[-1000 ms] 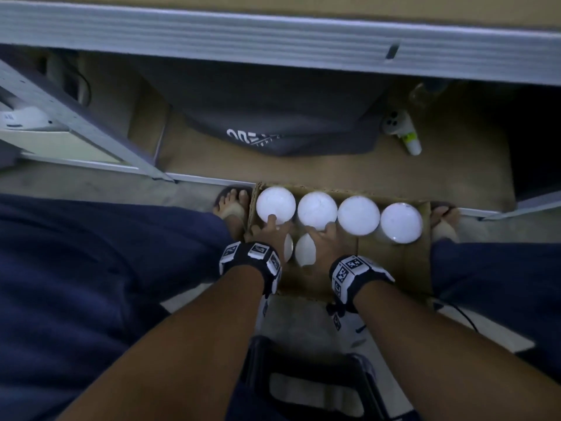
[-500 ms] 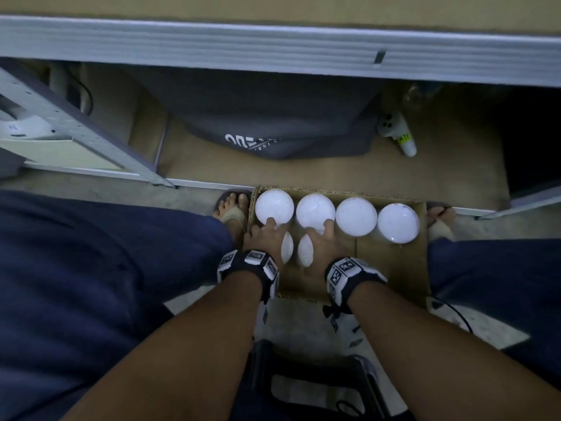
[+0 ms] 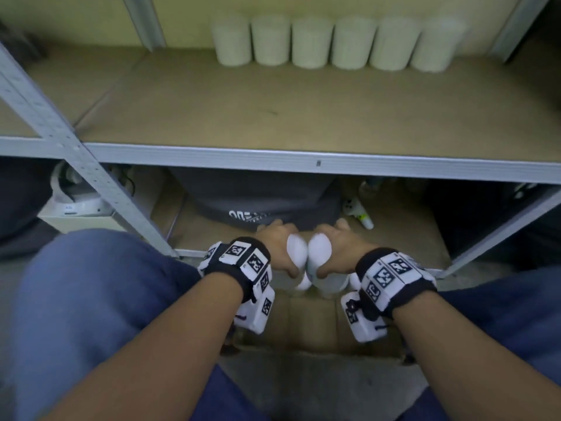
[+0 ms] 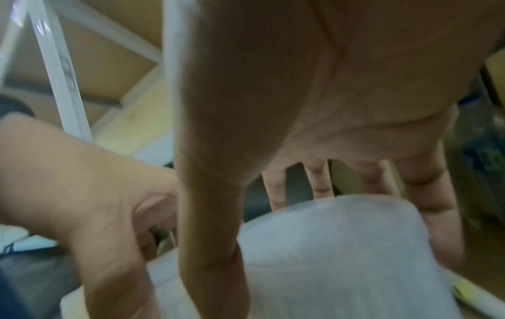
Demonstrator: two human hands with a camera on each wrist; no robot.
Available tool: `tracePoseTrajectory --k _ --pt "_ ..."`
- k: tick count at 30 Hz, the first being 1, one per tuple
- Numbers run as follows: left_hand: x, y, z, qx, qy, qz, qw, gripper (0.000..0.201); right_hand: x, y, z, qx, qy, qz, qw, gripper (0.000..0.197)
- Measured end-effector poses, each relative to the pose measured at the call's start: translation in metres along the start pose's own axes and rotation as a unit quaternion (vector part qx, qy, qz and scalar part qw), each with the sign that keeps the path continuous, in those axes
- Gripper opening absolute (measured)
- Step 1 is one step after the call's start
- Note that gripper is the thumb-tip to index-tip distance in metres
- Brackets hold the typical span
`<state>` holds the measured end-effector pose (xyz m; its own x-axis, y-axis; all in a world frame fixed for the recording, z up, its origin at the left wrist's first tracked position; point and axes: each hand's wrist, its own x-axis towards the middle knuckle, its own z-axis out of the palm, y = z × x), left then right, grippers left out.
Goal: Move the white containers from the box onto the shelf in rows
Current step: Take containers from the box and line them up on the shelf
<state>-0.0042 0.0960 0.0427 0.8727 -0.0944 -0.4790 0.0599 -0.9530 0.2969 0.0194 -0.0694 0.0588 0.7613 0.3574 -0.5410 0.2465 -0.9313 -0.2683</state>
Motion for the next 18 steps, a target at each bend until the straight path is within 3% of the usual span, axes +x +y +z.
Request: tracePoseTrajectory --k 5,11,18 --pt "-0.039 0.028 -0.069 -0.015 0.061 0.059 0.996 0.084 -0.054 0.000 -0.069 0.017 0.071 -0.016 0.997 0.093" --pt "-0.082 0.052 -0.143 -0.037 0.194 0.129 0.972 0.084 -0.110 -0.006 -0.140 0.046 0.208 -0.076 0.974 0.086" --pt "-0.070 0.066 -0.187 -0.051 0.288 0.122 0.949 0.074 -0.094 -0.007 -0.179 0.078 0.325 -0.077 0.939 0.075"
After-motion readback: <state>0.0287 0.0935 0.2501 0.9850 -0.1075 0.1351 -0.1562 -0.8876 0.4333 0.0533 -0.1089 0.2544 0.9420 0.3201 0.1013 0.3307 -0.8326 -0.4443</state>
